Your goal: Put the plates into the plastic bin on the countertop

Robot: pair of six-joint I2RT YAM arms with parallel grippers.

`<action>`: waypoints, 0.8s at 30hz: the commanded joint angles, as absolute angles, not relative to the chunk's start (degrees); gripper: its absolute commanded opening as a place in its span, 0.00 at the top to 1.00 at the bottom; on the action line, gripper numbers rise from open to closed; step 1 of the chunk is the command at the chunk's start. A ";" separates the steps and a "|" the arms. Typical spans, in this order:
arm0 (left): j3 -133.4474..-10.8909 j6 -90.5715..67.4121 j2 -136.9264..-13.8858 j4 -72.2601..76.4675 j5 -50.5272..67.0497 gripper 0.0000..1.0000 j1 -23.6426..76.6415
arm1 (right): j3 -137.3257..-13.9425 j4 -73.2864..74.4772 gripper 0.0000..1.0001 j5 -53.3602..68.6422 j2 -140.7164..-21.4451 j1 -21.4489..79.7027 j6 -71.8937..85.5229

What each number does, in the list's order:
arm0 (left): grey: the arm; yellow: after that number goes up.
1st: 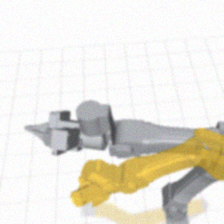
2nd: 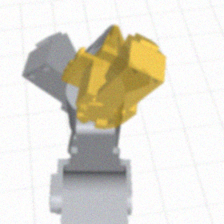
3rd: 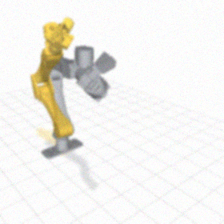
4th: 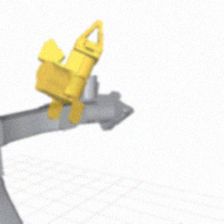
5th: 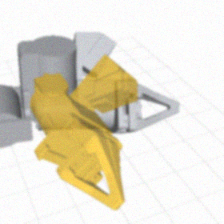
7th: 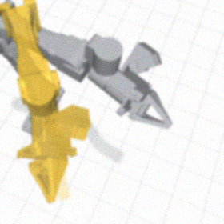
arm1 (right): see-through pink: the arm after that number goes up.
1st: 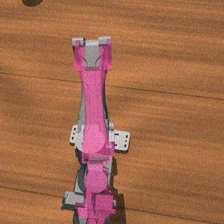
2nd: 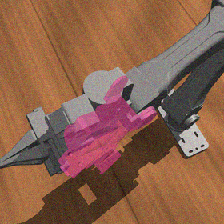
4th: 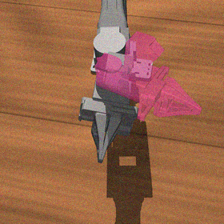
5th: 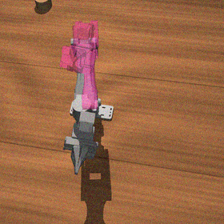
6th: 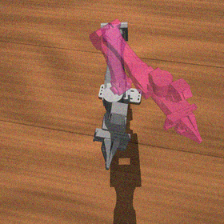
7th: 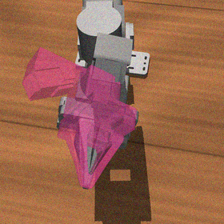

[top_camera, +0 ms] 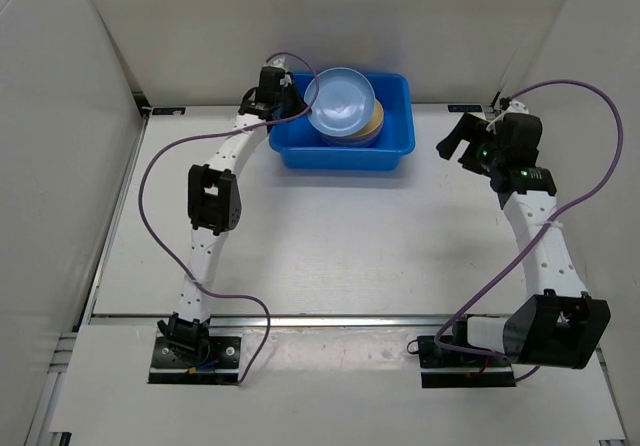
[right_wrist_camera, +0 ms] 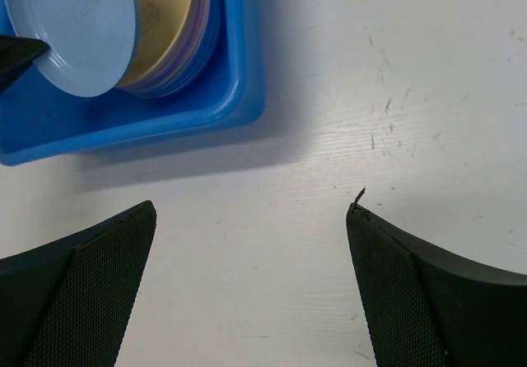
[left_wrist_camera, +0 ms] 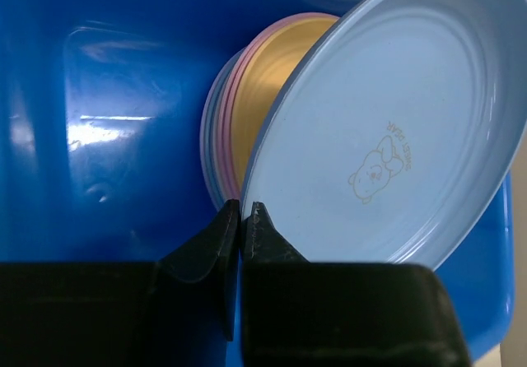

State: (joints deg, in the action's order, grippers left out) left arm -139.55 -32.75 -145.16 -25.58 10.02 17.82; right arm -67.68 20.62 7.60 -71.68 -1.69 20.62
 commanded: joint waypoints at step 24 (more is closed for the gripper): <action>-139.57 -38.42 -140.12 -11.42 10.90 0.01 19.34 | -63.10 26.37 0.01 2.90 -65.22 -2.64 22.50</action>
State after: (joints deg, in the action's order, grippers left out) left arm -139.94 -40.99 -149.95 -12.03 10.28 18.96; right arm -62.87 27.00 4.14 -67.40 -2.52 22.35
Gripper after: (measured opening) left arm 0.987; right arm 0.987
